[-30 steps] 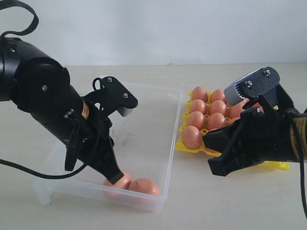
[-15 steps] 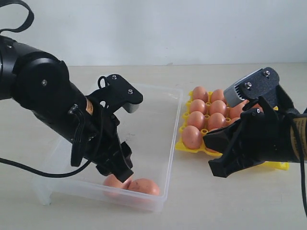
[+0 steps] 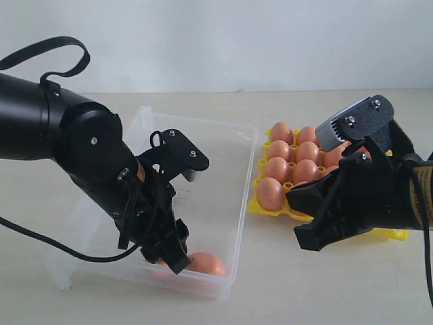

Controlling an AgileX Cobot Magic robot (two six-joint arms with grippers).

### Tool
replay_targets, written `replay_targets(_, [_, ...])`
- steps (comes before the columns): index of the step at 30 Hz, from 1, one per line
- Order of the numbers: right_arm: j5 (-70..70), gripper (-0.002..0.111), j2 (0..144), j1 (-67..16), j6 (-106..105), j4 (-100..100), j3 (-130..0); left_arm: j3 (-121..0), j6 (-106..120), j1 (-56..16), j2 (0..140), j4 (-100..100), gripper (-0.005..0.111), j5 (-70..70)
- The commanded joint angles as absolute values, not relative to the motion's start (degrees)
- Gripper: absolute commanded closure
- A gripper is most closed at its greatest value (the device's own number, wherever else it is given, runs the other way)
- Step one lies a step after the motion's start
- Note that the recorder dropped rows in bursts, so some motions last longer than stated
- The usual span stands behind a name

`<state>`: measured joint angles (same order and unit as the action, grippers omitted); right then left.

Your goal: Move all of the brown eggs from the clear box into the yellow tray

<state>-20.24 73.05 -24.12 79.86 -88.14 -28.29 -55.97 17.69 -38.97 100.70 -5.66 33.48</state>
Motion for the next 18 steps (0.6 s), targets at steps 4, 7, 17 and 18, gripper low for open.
replay_targets(4, [-21.2,0.108,72.5,-24.0,79.3,-88.3,-28.0,-56.3,18.1,-39.0,103.4,-5.1,0.053,32.4])
replay_targets(7, [-22.7,0.108,72.5,-24.0,78.9,-88.3,-28.0,-56.3,18.1,-39.0,104.0,-5.1,0.053,31.5])
replay_targets(17, [-23.2,0.108,72.5,-24.0,78.9,-88.5,-28.0,-56.3,17.3,-39.0,107.9,-5.1,0.054,30.8])
replay_targets(18, [-23.2,0.108,72.5,-24.0,78.9,-88.5,-28.0,-56.3,16.7,-39.0,108.2,-5.1,0.059,30.8])
